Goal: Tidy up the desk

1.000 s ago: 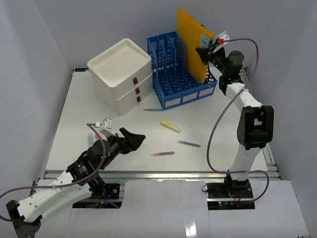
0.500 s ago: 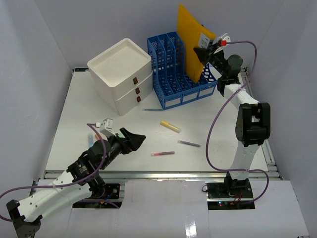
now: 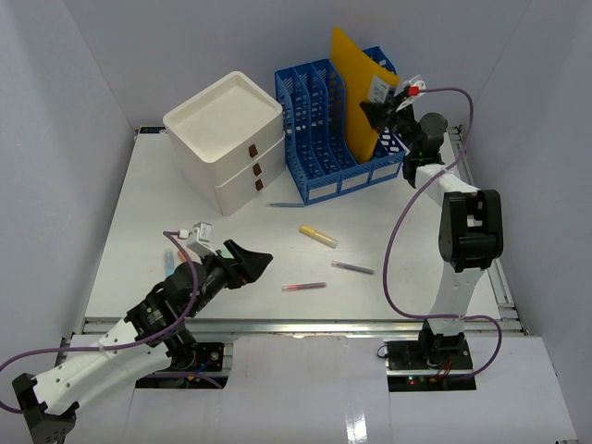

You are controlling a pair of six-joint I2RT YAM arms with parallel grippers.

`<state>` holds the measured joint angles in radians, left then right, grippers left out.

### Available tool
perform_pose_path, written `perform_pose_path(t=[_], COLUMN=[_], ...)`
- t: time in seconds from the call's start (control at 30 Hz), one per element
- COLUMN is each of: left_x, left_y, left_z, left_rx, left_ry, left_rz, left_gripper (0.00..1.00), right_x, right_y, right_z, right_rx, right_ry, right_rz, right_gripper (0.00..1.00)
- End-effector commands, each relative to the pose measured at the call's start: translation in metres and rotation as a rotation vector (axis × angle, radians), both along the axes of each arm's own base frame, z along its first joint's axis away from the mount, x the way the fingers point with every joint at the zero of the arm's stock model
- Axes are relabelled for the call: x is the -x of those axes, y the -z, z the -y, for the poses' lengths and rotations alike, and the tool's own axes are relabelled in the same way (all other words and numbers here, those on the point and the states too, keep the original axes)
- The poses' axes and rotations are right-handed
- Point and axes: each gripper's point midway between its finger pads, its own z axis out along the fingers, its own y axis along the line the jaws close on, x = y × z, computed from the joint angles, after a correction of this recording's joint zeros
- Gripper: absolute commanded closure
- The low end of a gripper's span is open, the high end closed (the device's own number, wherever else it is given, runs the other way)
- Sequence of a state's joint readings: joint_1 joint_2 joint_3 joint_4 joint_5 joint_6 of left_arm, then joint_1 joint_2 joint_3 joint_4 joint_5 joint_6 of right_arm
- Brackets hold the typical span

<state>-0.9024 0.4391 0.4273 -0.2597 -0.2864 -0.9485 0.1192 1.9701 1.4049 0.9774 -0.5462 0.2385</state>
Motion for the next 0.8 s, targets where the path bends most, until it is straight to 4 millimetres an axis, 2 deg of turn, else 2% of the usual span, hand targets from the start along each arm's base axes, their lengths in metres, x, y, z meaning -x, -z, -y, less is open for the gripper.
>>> perform_pose_path(t=[0.0, 0.07, 0.1, 0.2, 0.33, 0.4, 0.47, 0.53, 0.57, 0.6, 0.63, 0.67, 0.7, 0.73, 0.77], left_x=[0.003, 0.002, 0.001, -0.001, -0.007, -0.012, -0.017, -0.026, -0.027, -0.034, -0.042, -0.051, -0.059, -0.067, -0.073], left_y=[0.000, 0.001, 0.002, 0.002, -0.001, 0.002, -0.006, -0.002, -0.012, -0.002, -0.001, -0.022, -0.032, -0.036, -0.034], left_z=[0.002, 0.002, 0.002, 0.003, 0.009, 0.010, 0.013, 0.019, 0.020, 0.022, 0.024, 0.029, 0.033, 0.034, 0.030], left_rx=[0.024, 0.026, 0.028, 0.033, 0.034, 0.010, -0.003, -0.058, -0.043, -0.108, -0.161, -0.164, -0.186, -0.222, -0.278], left_ry=[0.011, 0.006, 0.000, -0.008, -0.013, -0.031, -0.048, -0.061, -0.062, -0.079, -0.105, -0.125, -0.146, -0.170, -0.212], left_rz=[-0.007, -0.011, -0.017, -0.024, -0.024, -0.037, -0.041, -0.066, -0.055, -0.078, -0.099, -0.086, -0.088, -0.097, -0.114], left_gripper=[0.02, 0.02, 0.02, 0.02, 0.02, 0.02, 0.02, 0.04, 0.05, 0.07, 0.08, 0.09, 0.11, 0.12, 0.13], right_x=[0.011, 0.016, 0.019, 0.029, 0.039, 0.041, 0.047, 0.058, 0.066, 0.084, 0.101, 0.111, 0.122, 0.134, 0.146], right_y=[-0.016, -0.012, -0.011, -0.004, -0.001, -0.006, -0.018, -0.031, -0.044, -0.040, -0.050, -0.052, -0.048, -0.042, -0.028], right_z=[-0.003, -0.003, -0.003, 0.000, 0.007, 0.019, 0.040, 0.060, 0.074, 0.073, 0.085, 0.099, 0.106, 0.109, 0.110], right_rx=[0.006, 0.019, 0.030, 0.056, 0.079, 0.084, 0.088, 0.097, 0.118, 0.134, 0.147, 0.162, 0.188, 0.213, 0.234], right_ry=[-0.007, -0.009, -0.013, -0.007, 0.022, 0.066, 0.110, 0.094, 0.071, -0.036, -0.061, -0.065, -0.075, -0.090, -0.105], right_rz=[0.104, 0.103, 0.107, 0.104, 0.080, 0.064, 0.032, -0.008, 0.026, -0.021, -0.045, -0.071, -0.098, -0.127, -0.168], right_gripper=[0.78, 0.64, 0.51, 0.30, 0.11, 0.07, 0.04, 0.02, 0.03, 0.08, 0.09, 0.10, 0.10, 0.10, 0.10])
